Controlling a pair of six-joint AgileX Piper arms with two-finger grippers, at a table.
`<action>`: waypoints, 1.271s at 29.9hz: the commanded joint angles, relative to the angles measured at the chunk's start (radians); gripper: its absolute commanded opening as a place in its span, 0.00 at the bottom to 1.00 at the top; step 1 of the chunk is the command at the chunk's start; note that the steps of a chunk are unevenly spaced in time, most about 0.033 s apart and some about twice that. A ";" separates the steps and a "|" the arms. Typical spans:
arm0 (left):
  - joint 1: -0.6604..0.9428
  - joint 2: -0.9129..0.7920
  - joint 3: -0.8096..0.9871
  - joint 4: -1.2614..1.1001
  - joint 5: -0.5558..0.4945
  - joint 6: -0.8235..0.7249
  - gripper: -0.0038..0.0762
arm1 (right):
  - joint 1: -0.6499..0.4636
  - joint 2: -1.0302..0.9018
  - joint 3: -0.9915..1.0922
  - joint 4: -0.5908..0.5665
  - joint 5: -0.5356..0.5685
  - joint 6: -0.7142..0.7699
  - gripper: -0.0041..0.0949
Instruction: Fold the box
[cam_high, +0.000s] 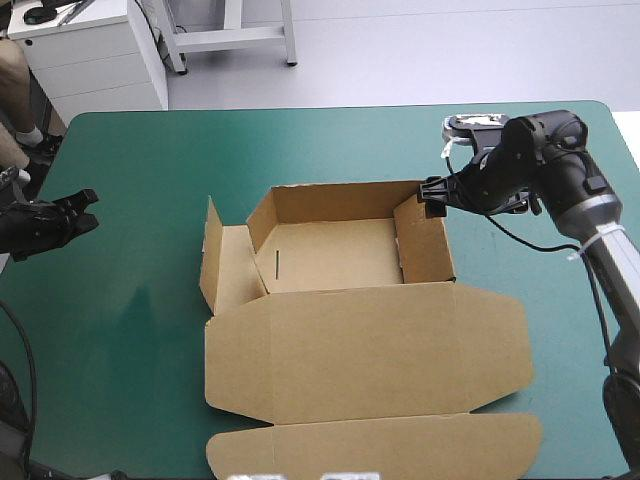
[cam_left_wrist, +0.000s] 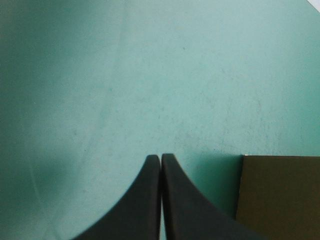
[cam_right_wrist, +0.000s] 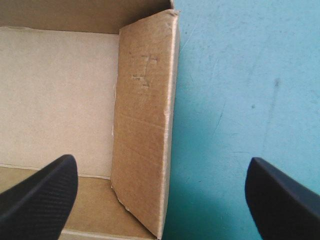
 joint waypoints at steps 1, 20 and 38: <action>0.001 -0.042 -0.024 -0.050 -0.008 -0.002 0.04 | 0.016 0.002 -0.022 -0.014 0.008 0.003 0.88; -0.036 -0.042 -0.024 -0.057 -0.007 0.009 0.04 | 0.016 0.206 -0.022 0.002 0.008 0.009 0.88; -0.036 -0.042 -0.024 -0.061 -0.006 0.005 0.04 | 0.016 0.241 -0.022 0.023 0.008 0.027 0.61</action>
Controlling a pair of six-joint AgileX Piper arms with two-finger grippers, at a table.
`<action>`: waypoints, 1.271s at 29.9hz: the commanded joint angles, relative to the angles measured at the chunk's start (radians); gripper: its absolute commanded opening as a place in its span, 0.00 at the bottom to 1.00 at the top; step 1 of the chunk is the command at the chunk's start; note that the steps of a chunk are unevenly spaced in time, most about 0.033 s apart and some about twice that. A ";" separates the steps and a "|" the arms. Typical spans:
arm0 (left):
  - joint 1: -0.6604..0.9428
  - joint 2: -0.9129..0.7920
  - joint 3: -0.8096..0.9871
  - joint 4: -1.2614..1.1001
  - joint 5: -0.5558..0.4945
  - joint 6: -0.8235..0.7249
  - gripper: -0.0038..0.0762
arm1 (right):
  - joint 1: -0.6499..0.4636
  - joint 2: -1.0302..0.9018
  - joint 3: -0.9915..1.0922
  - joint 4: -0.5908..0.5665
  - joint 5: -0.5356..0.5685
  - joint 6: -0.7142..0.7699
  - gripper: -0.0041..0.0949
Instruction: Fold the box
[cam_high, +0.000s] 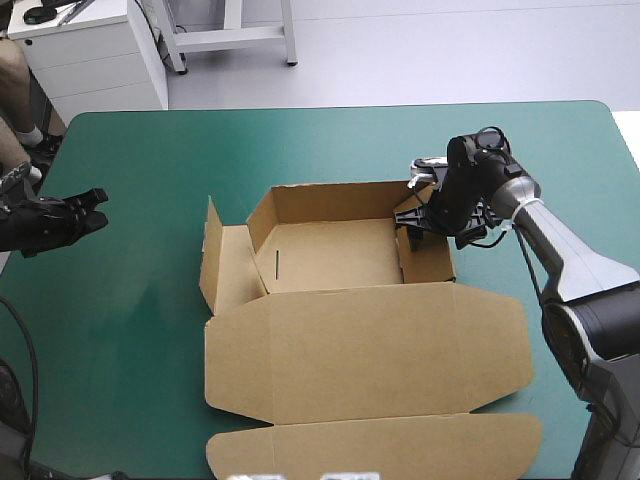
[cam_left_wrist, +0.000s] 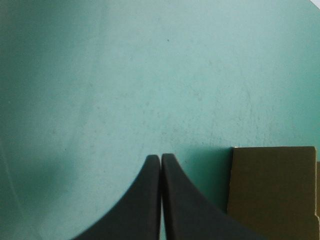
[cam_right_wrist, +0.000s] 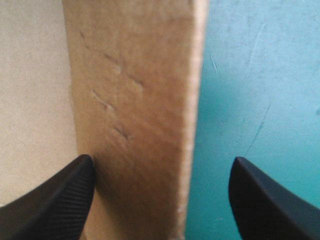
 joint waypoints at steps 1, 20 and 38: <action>-0.003 -0.042 -0.024 -0.057 -0.011 -0.001 0.04 | 0.001 -0.050 -0.022 0.007 0.021 0.019 0.54; -0.003 -0.042 -0.024 -0.042 -0.025 0.002 0.04 | 0.001 -0.311 -0.024 -0.007 0.023 -0.023 0.04; -0.003 -0.042 -0.024 0.060 0.037 0.003 0.07 | 0.001 -0.581 -0.024 0.015 -0.072 -0.064 0.04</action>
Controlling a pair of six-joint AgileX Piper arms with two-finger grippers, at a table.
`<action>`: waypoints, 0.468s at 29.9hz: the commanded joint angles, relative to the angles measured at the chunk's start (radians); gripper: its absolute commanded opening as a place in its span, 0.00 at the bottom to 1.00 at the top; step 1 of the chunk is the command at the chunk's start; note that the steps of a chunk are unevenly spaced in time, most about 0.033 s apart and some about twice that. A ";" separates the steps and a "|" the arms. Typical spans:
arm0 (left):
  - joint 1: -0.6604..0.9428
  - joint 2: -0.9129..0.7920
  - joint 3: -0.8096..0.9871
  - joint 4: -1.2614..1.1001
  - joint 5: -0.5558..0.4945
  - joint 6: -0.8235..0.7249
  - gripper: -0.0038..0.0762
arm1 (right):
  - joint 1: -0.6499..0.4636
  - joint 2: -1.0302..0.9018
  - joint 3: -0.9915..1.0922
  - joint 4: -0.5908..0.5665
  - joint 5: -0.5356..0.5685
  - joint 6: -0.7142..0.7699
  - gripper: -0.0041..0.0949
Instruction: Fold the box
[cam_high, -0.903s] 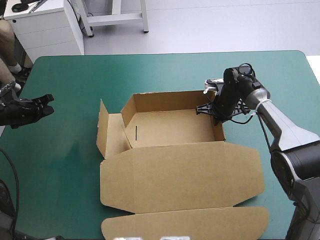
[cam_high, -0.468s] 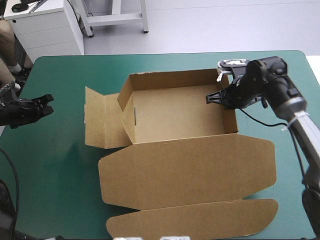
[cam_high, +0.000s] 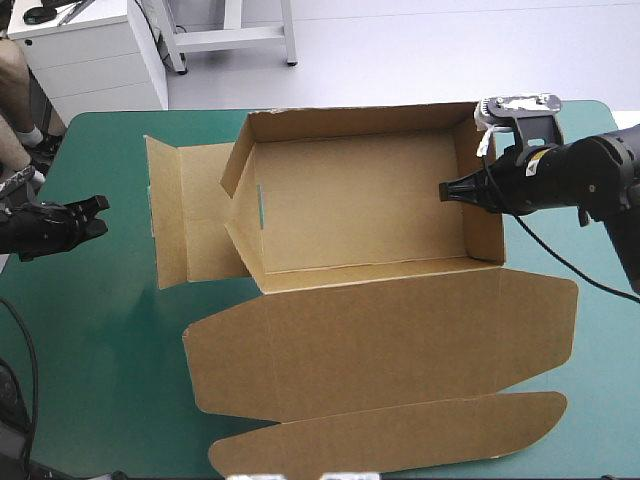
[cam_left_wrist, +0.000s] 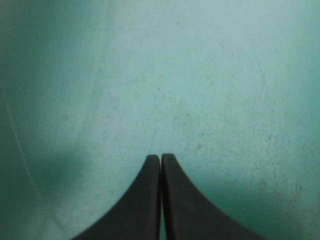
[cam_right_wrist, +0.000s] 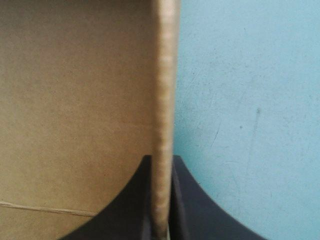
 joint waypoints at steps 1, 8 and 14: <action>-0.003 -0.042 -0.024 0.001 0.011 0.008 0.11 | 0.001 -0.023 -0.032 0.051 -0.094 -0.054 0.04; -0.003 -0.042 -0.024 -0.012 0.030 0.011 0.60 | 0.001 -0.022 -0.032 0.120 -0.173 -0.137 0.04; -0.015 -0.042 -0.024 -0.013 0.078 -0.002 0.78 | 0.001 -0.022 -0.032 0.120 -0.181 -0.137 0.04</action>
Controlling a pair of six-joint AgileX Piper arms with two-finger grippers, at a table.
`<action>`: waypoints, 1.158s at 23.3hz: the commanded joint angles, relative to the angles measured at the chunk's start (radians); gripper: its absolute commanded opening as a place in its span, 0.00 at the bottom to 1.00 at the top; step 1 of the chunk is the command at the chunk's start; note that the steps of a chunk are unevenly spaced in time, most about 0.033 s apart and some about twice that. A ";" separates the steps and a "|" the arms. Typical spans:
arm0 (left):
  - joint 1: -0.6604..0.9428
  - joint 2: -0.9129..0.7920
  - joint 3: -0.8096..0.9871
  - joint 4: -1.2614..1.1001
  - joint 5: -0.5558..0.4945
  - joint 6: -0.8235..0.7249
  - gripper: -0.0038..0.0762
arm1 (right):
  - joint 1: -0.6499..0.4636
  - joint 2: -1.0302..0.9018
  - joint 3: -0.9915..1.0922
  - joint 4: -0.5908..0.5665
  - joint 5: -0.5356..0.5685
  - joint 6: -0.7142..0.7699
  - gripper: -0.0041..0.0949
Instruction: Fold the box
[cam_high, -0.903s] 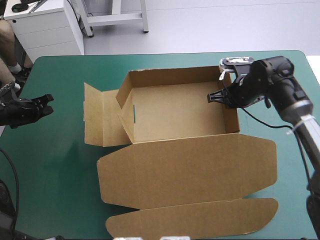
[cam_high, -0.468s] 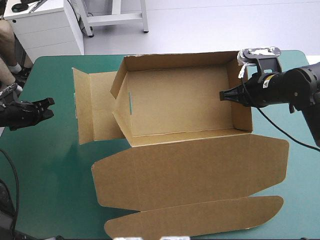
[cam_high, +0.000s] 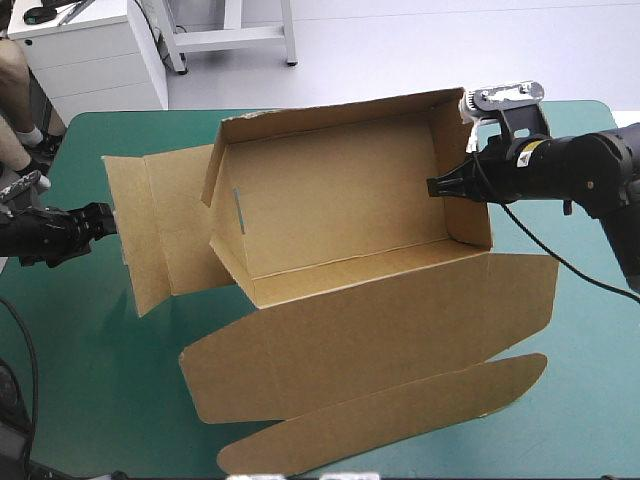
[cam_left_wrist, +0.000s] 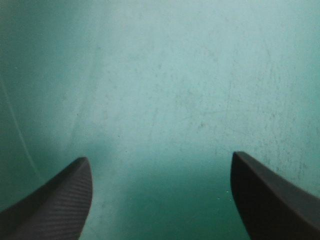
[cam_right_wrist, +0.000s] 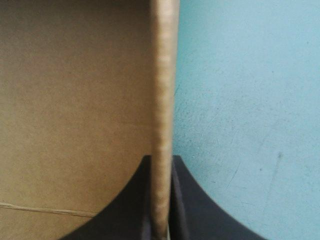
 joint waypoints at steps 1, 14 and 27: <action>-0.021 -0.042 -0.024 -0.050 0.034 -0.009 0.78 | 0.001 -0.030 -0.032 0.031 -0.084 0.001 0.04; -0.345 -0.042 -0.024 -0.136 0.110 0.051 0.74 | -0.006 0.067 -0.032 0.051 -0.129 0.036 0.04; -0.394 -0.046 -0.035 -0.745 0.327 0.314 0.74 | -0.108 0.139 -0.032 0.051 -0.119 0.031 0.02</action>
